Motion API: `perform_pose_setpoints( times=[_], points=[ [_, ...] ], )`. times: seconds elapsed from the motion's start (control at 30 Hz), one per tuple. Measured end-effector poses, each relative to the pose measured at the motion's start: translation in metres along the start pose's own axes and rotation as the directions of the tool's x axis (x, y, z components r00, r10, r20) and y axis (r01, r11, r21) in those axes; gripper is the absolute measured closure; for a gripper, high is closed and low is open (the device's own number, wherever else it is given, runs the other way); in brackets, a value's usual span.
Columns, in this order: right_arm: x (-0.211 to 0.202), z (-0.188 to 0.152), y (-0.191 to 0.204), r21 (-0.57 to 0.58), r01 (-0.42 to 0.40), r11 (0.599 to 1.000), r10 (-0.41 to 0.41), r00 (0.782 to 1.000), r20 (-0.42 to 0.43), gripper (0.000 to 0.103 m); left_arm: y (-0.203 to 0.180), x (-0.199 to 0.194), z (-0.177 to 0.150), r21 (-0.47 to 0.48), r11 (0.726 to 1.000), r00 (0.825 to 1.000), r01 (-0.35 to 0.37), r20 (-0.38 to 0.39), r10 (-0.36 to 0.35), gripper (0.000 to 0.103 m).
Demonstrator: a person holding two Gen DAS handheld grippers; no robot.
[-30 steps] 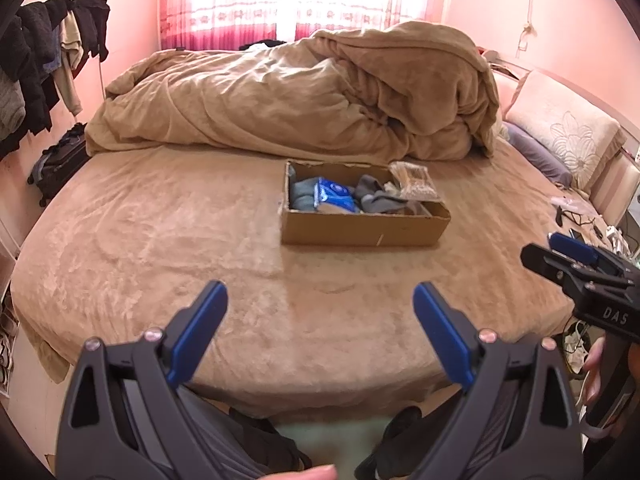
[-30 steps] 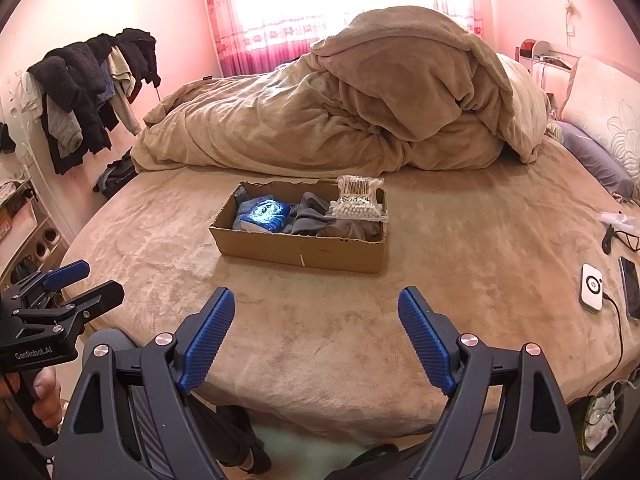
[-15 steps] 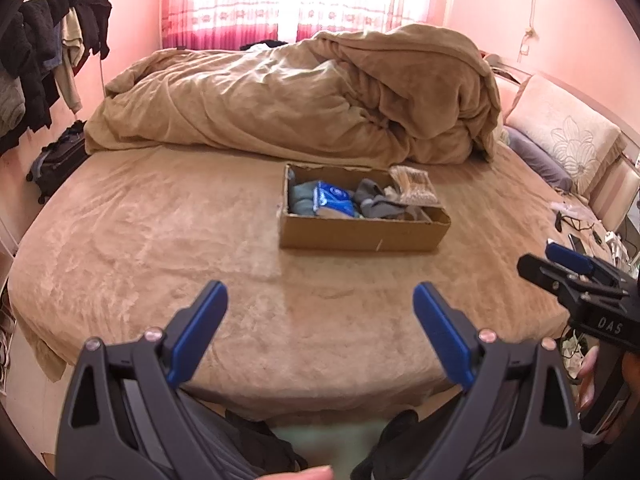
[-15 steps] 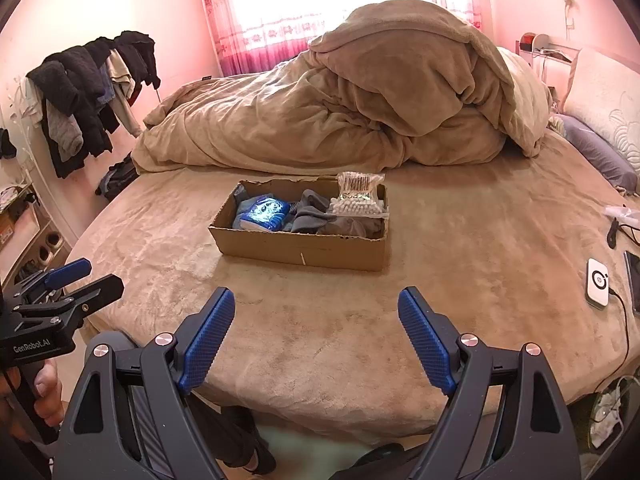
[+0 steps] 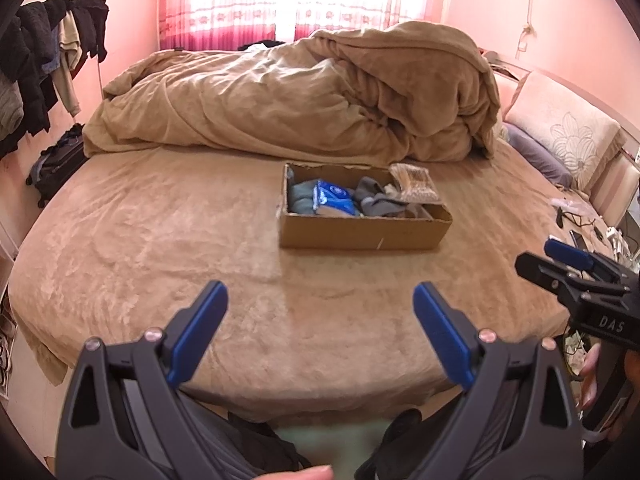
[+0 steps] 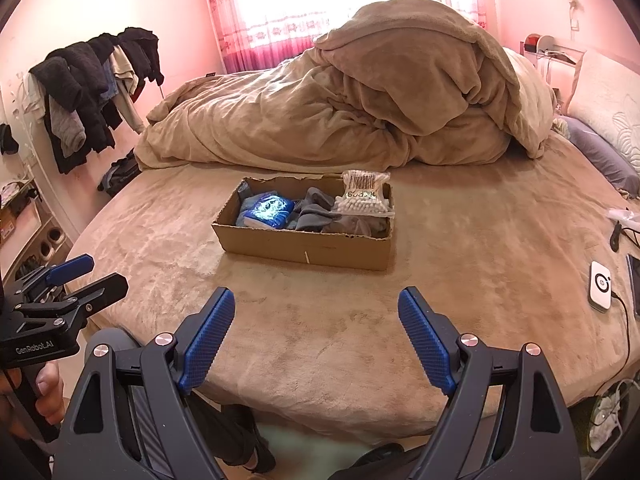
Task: Organize objects
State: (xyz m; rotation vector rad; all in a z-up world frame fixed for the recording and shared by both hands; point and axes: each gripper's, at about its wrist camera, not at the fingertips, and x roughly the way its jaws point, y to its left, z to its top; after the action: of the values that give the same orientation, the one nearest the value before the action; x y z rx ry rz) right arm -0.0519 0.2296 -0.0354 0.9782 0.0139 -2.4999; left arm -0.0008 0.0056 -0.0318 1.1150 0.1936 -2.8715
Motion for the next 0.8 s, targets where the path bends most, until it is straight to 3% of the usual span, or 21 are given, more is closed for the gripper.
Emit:
perform_pose_setpoints(
  times=[0.8],
  points=[
    [0.014,0.003,0.003,-0.008,-0.008,1.0,0.007,1.0,-0.018,0.017,0.008,0.015,0.004,-0.01,1.0,1.0,-0.016,-0.015,0.016,0.008]
  ],
)
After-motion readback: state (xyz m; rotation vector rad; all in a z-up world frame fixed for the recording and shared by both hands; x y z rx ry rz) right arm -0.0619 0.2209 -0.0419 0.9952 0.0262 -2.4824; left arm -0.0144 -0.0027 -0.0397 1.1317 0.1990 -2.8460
